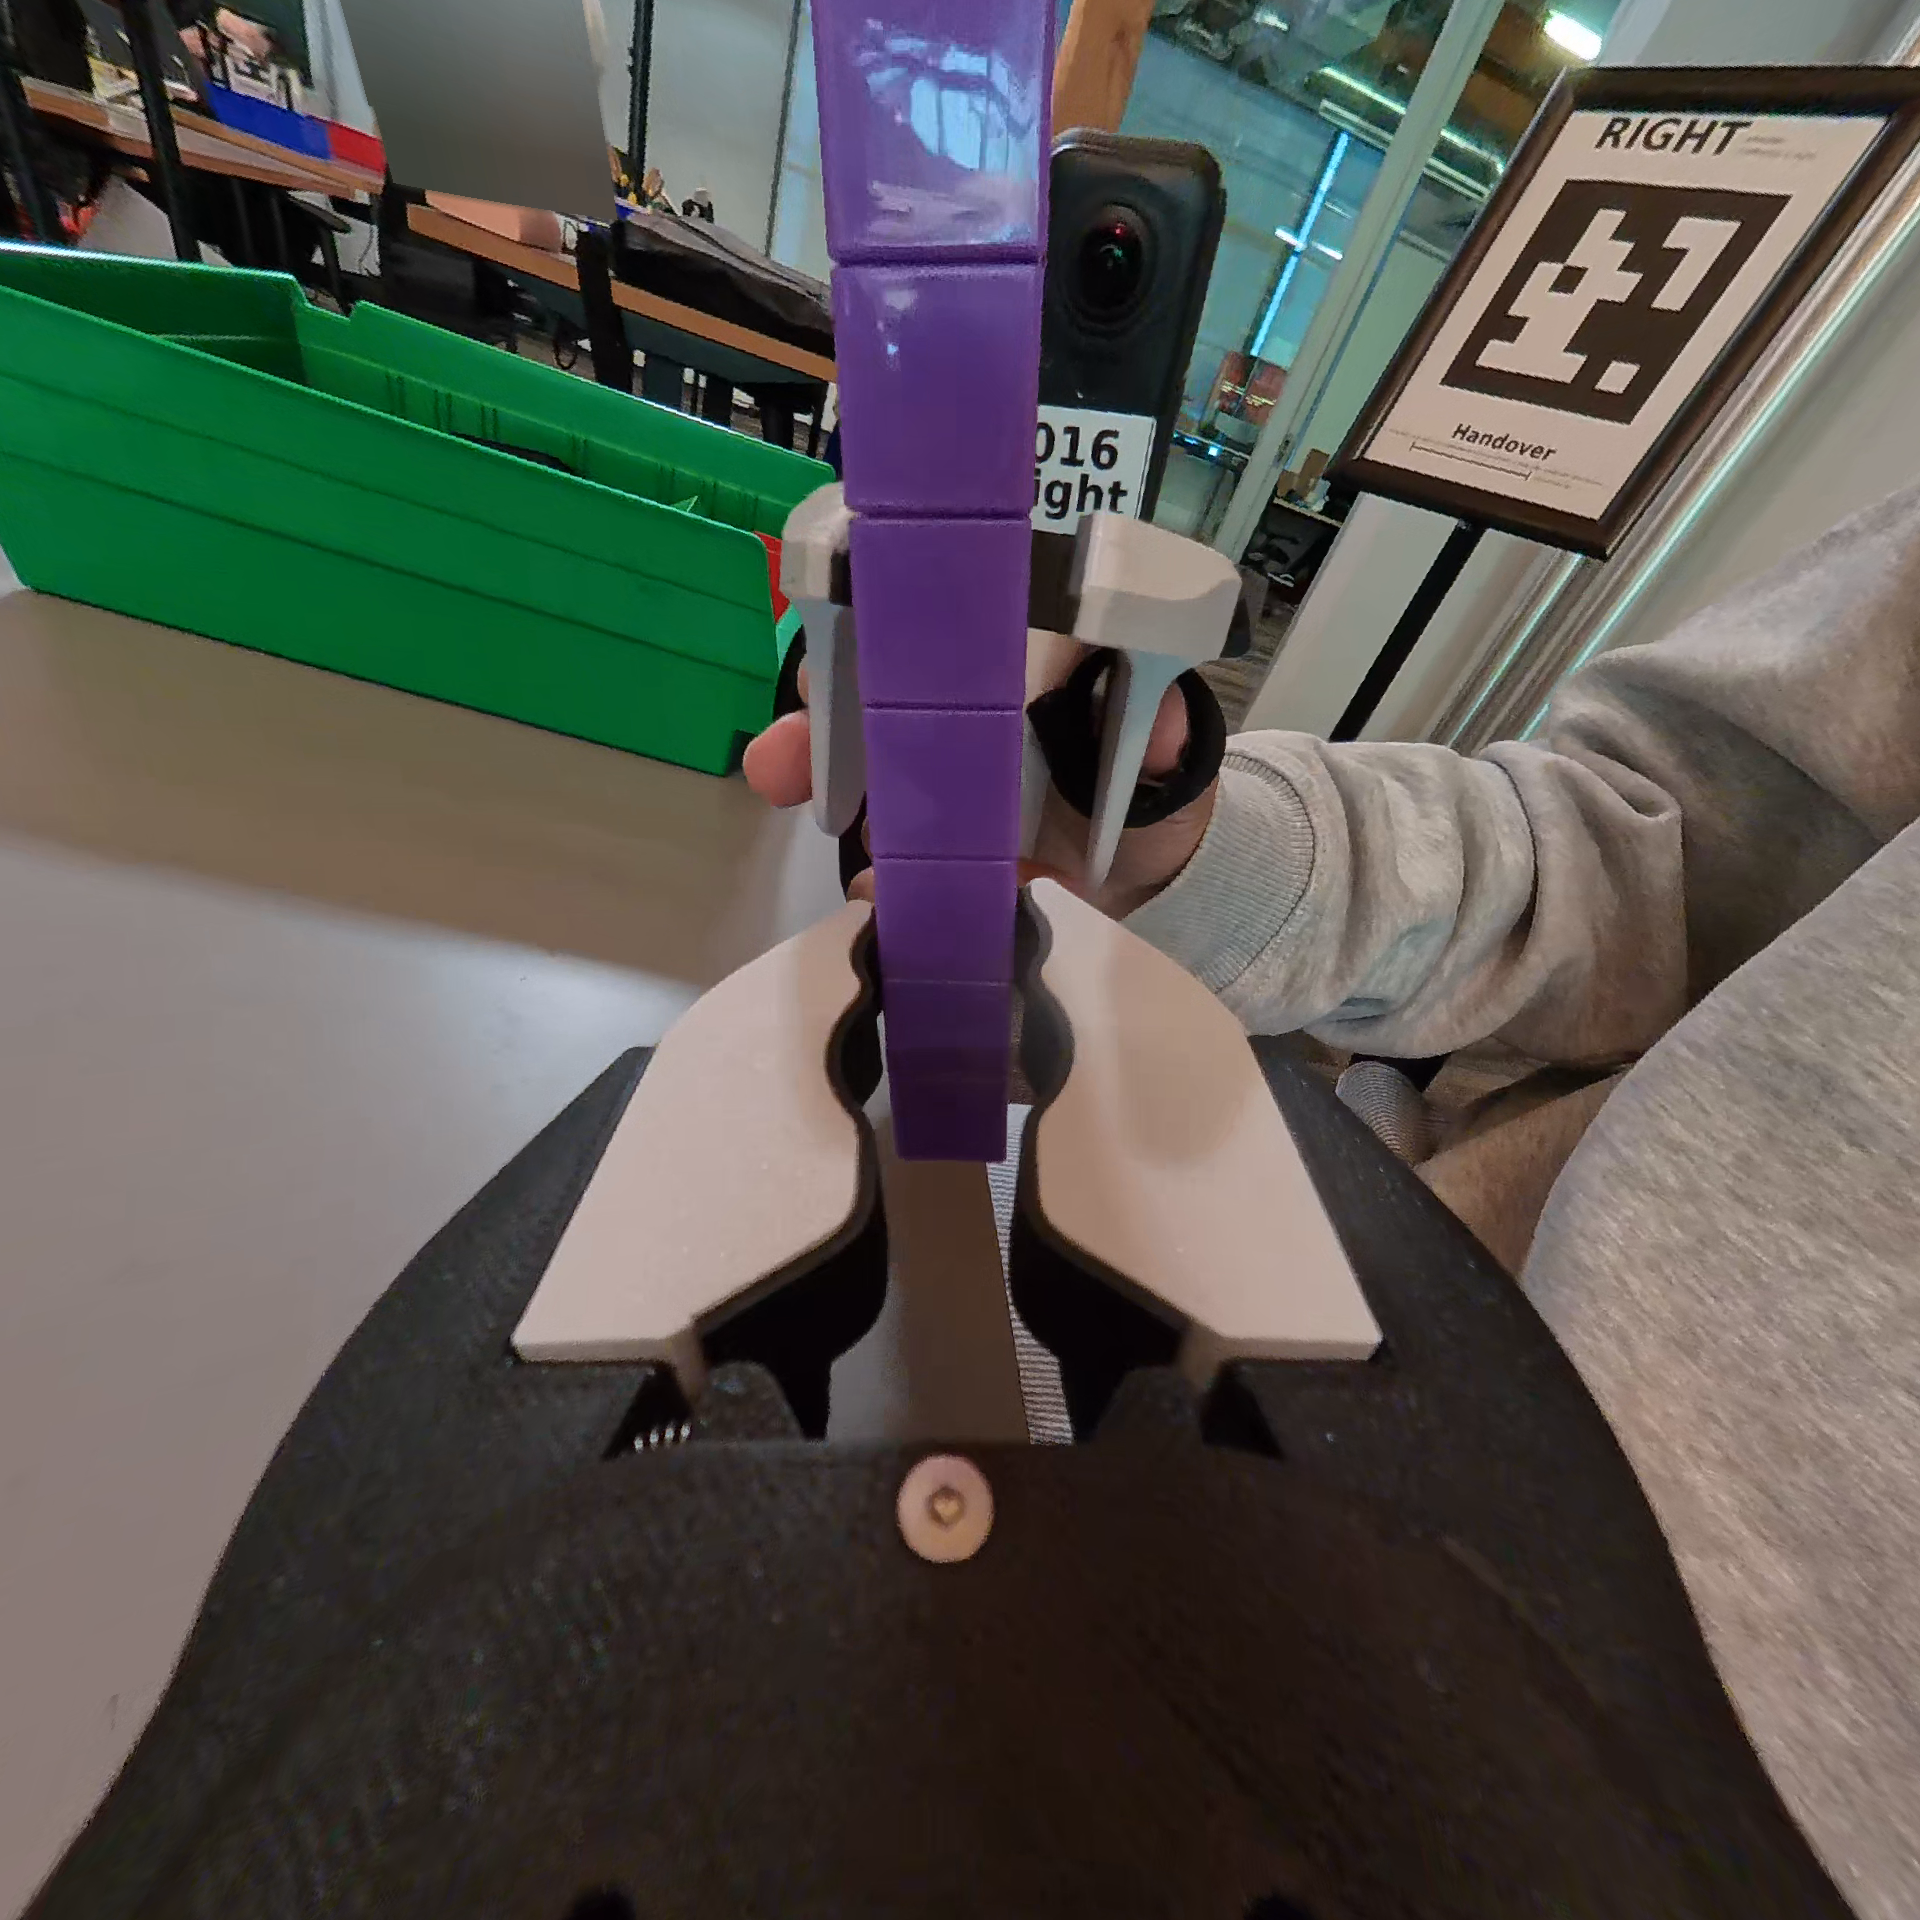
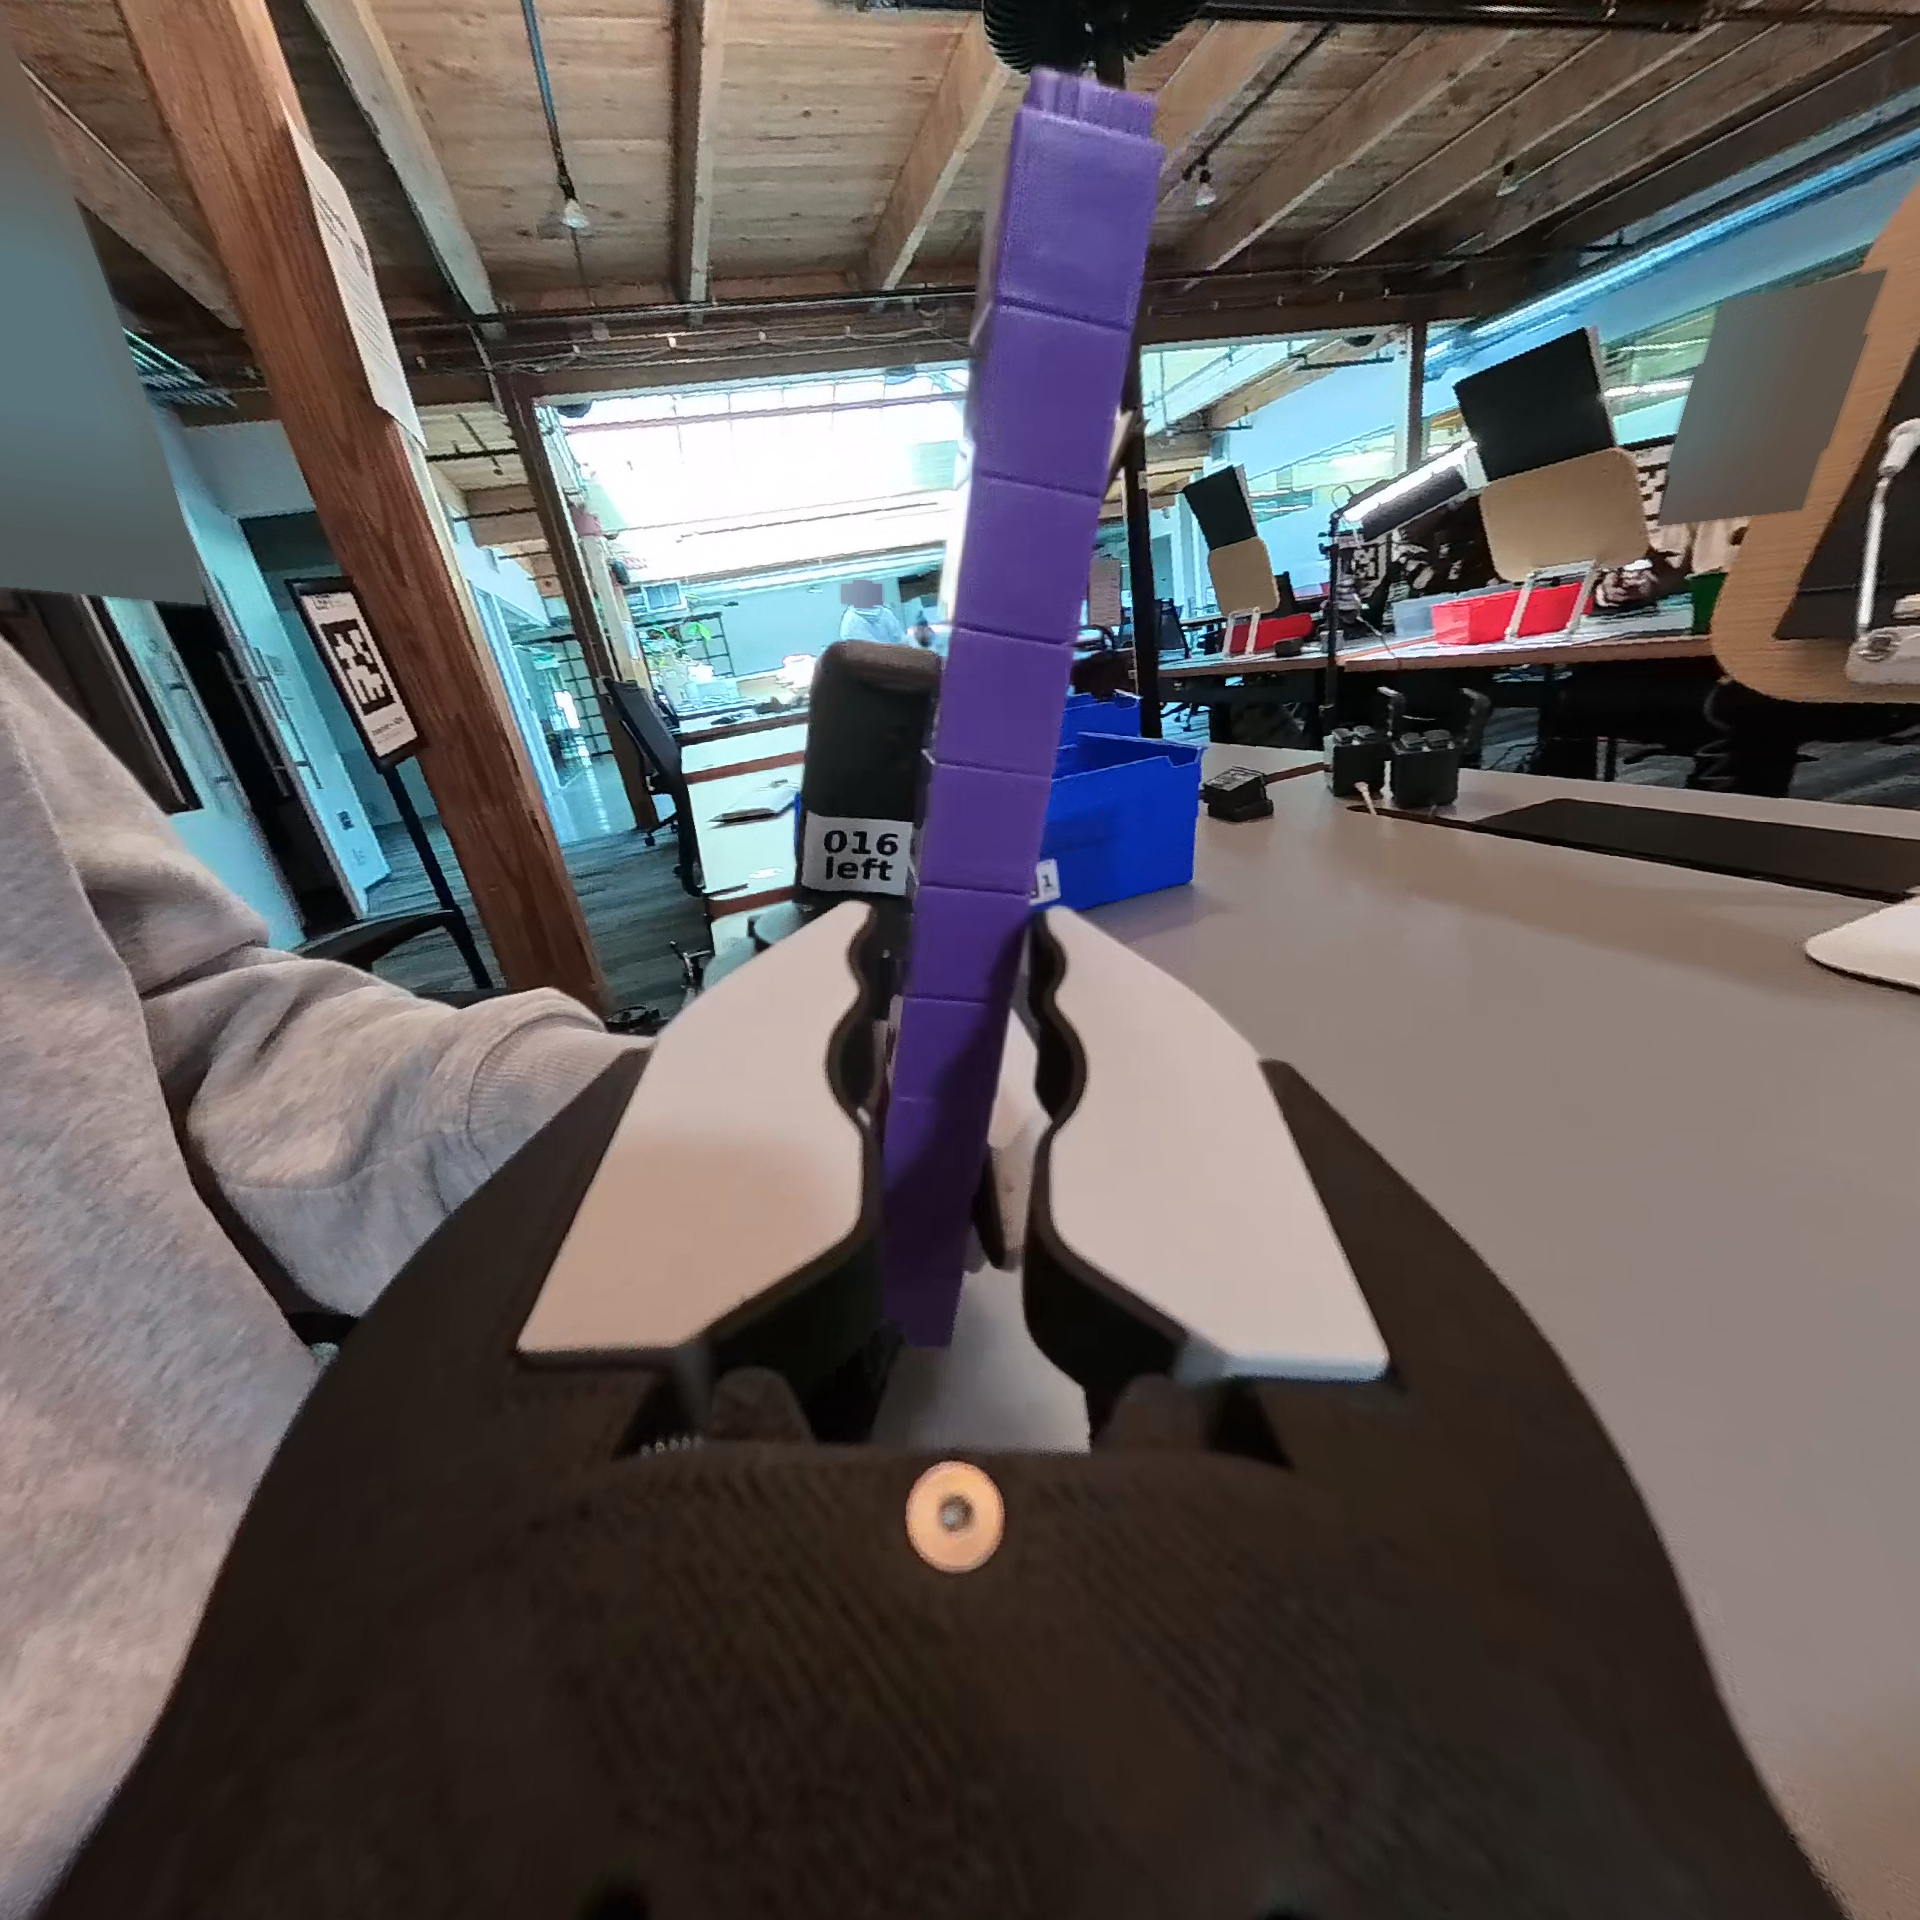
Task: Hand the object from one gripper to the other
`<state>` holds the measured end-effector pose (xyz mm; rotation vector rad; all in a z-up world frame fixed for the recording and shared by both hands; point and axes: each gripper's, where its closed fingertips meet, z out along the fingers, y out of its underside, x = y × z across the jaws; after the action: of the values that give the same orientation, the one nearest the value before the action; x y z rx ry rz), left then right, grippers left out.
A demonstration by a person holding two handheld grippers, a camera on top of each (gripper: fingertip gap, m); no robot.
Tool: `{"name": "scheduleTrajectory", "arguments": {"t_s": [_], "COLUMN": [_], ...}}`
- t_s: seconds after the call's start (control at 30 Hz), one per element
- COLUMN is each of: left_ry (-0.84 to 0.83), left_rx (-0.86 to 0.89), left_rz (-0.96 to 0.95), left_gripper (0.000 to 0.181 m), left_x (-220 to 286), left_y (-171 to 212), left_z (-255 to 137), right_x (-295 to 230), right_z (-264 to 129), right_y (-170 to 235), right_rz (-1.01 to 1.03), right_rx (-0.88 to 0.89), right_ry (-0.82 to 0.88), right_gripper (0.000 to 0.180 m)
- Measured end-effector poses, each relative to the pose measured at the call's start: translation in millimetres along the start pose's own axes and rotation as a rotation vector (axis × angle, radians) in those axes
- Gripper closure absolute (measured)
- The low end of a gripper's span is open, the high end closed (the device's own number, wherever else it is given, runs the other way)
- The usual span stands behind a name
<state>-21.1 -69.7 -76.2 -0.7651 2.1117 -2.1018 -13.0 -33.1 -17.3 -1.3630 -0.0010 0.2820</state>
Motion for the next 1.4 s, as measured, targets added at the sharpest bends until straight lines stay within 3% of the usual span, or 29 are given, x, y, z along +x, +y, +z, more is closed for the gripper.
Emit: {"name": "scheduleTrajectory", "arguments": {"t_s": [0.3, 0.4, 0.53, 0.73, 0.9, 1.3, 1.4], "left_ry": [-0.042, -0.073, -0.077, -0.006, 0.041, 0.023, 0.004], "left_rx": [0.032, 0.061, 0.159, 0.397, 0.549, 0.51, 0.5], "left_rz": [-0.021, -0.029, -0.046, -0.144, -0.175, -0.09, -0.075], "left_gripper": [0.156, 0.142, 0.129, 0.124, 0.127, 0.157, 0.157], "left_x": [-2, -7, -8, -8, -4, 4, 3], "left_y": [-2, -6, -24, -57, -76, -75, -74], "left_z": [-9, -12, -23, -51, -70, -64, -64], "right_x": [-1, 1, 2, -5, -14, -18, -18], "right_z": [9, 9, 10, 17, 25, 29, 30], "right_y": [1, 2, 7, 21, 37, 44, 45], "right_rz": [0.04, 0.034, 0.026, 0.059, 0.058, 0.054, 0.058], "right_rx": [-0.001, -0.011, -0.034, -0.099, -0.17, -0.198, -0.199], "right_ry": [-0.038, -0.032, -0.023, -0.062, -0.091, -0.094, -0.094], "right_gripper": [0.158, 0.158, 0.158, 0.158, 0.159, 0.159, 0.159]}}
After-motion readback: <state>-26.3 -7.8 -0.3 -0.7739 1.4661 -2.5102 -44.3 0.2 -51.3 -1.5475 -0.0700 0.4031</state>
